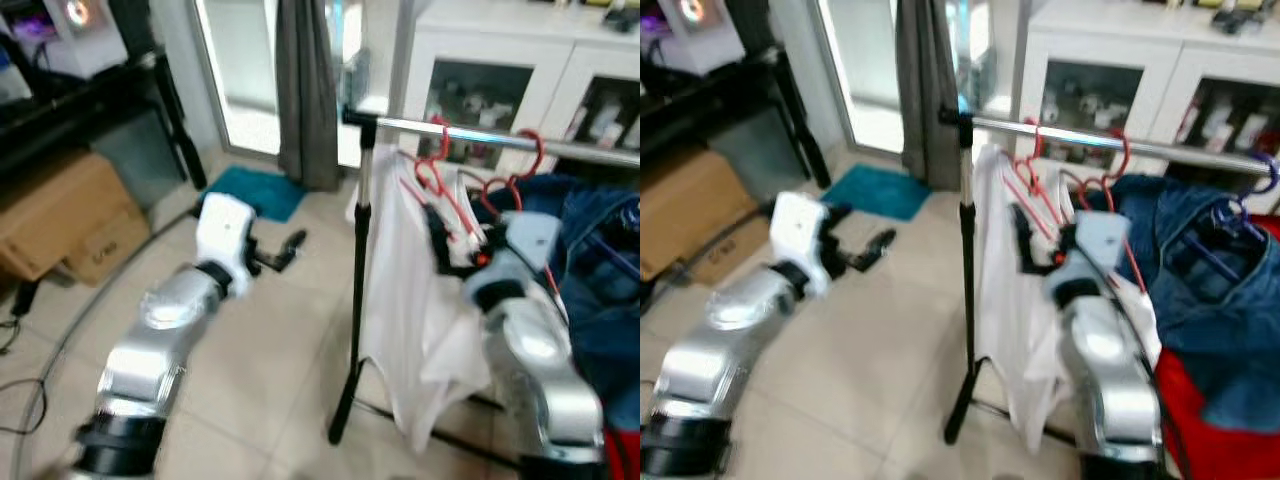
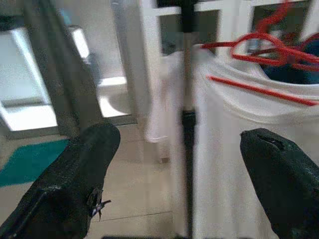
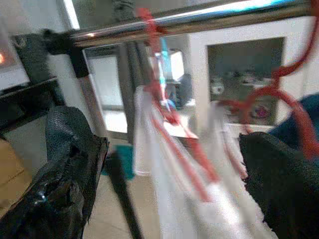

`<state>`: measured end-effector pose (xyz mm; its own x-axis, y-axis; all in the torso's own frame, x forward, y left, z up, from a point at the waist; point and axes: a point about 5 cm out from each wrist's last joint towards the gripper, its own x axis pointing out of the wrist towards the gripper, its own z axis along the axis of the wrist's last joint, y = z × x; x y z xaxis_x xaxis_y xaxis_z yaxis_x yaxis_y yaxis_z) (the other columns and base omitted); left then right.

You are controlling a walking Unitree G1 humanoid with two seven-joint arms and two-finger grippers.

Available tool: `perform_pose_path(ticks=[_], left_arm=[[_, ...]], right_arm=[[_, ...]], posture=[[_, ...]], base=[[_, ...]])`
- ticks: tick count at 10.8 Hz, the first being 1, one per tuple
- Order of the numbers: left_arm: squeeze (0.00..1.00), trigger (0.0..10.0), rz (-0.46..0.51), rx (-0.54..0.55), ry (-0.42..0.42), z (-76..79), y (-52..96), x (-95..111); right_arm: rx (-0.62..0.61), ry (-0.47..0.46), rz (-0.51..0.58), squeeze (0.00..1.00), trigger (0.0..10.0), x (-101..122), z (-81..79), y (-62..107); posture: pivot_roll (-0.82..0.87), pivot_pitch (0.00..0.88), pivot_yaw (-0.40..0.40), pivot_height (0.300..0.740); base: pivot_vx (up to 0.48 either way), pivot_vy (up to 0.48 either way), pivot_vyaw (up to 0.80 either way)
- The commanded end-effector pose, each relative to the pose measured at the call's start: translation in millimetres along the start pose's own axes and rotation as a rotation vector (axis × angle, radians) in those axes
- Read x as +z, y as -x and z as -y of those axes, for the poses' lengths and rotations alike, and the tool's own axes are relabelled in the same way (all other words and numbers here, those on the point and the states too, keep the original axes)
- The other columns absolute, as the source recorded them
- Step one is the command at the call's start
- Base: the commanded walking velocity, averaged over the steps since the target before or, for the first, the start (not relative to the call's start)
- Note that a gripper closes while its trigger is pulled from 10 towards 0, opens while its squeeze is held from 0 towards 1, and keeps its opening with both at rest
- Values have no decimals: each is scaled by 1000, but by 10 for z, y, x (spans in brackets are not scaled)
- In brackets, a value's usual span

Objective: Hang hanger

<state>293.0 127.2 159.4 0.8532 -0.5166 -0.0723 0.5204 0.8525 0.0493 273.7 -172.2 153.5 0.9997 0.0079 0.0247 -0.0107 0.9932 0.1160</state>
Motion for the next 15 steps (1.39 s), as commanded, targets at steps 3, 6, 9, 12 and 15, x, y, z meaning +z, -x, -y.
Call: perform_pose_path(ticks=[3,6,9,12,15], left_arm=[[1000,10000,0,24,-23,-84,33,24],[1000,10000,-3,20,-29,-86,33,23],[992,10000,-10,-22,-17,-26,41,13],[937,10000,-52,-60,0,22,35,-25],[949,10000,-92,-84,3,54,24,-59]], right_arm=[[22,-4,4,0,10000,23,-55,-22],[27,-2,3,0,10000,18,-68,-25],[22,-5,0,0,10000,15,-62,-19],[52,14,-42,0,10000,-20,-90,-33],[76,41,-35,0,10000,0,-131,-42]], posture=[[-140,0,48,719],[-138,0,50,719],[-138,0,50,719],[-136,0,52,719],[-138,0,53,719]], base=[[292,0,0],[294,0,0],[0,0,0],[0,0,0],[0,0,0]])
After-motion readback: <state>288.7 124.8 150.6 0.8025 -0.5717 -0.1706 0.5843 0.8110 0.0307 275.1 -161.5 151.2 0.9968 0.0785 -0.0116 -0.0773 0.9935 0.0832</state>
